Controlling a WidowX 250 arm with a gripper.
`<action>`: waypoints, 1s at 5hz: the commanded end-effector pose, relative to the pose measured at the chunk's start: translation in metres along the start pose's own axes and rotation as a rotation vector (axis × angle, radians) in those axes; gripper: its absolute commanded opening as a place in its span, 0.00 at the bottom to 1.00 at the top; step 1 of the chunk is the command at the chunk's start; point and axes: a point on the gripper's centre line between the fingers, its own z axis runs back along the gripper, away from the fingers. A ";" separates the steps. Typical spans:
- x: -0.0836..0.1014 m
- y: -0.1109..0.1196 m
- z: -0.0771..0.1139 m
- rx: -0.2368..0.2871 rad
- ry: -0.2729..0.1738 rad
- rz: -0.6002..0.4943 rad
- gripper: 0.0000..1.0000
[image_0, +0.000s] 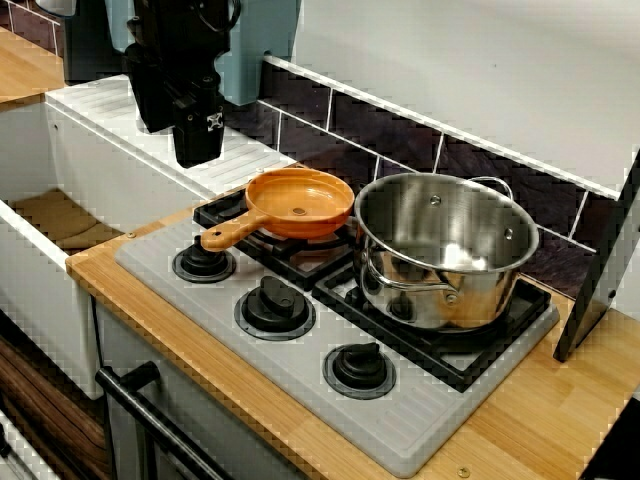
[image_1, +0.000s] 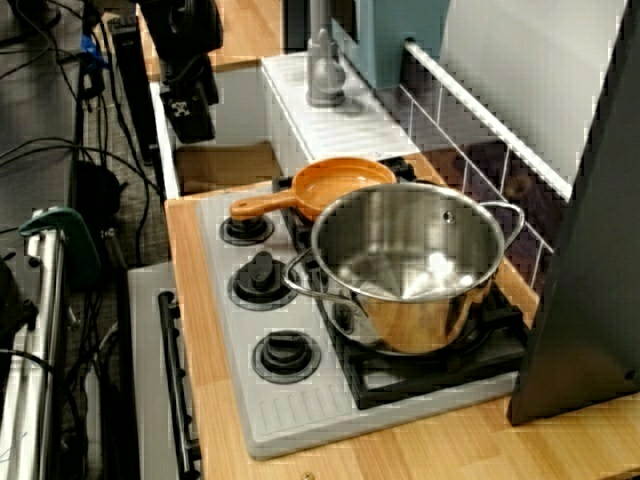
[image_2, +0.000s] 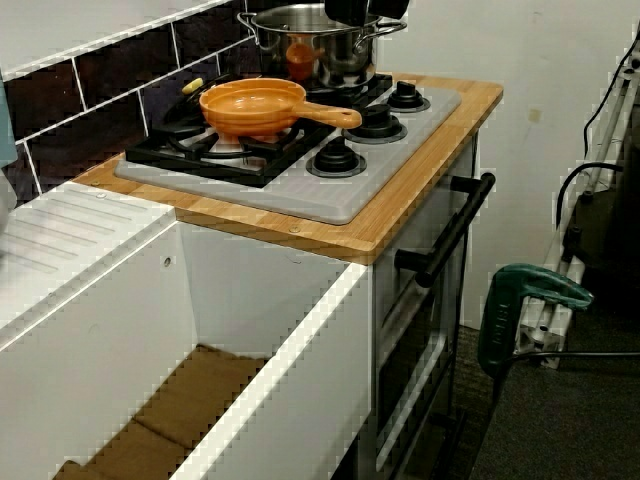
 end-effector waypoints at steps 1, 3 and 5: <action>0.017 -0.003 -0.015 0.038 -0.042 0.006 1.00; 0.031 -0.006 -0.036 0.036 -0.034 0.019 1.00; 0.034 -0.008 -0.060 -0.007 -0.063 0.065 1.00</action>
